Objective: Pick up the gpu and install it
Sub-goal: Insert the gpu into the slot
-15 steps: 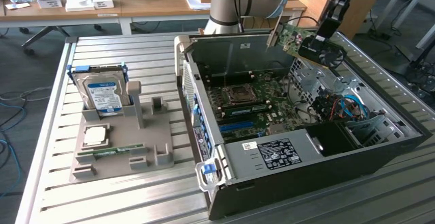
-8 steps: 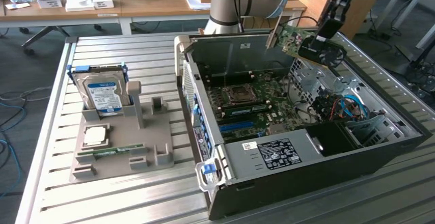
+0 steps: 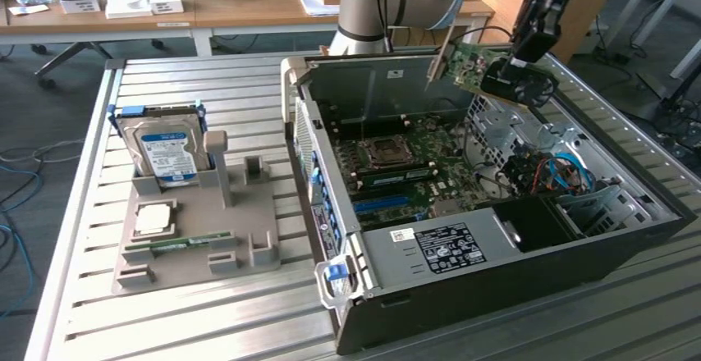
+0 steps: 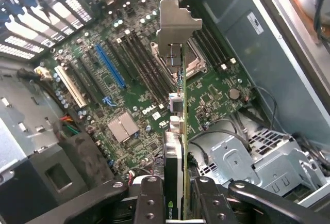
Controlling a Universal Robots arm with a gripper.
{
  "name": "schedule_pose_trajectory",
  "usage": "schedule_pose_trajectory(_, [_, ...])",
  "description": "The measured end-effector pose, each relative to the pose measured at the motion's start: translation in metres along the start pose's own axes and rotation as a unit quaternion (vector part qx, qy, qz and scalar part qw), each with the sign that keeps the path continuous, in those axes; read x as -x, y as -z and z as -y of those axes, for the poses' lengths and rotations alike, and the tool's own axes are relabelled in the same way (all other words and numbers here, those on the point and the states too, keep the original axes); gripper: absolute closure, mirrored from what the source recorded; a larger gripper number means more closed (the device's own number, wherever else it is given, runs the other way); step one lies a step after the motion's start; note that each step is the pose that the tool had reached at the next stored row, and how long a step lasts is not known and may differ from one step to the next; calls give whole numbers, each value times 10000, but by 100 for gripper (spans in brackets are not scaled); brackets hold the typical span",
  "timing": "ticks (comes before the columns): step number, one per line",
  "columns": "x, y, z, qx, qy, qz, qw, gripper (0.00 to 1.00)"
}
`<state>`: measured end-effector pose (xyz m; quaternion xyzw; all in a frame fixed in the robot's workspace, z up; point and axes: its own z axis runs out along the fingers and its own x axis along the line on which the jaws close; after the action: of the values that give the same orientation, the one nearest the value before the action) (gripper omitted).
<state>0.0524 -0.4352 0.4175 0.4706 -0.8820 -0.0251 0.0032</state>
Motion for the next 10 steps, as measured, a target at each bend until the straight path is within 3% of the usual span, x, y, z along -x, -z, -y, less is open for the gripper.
schedule_pose_trajectory(10, [0,-1,0,10,537,-26,9986,73])
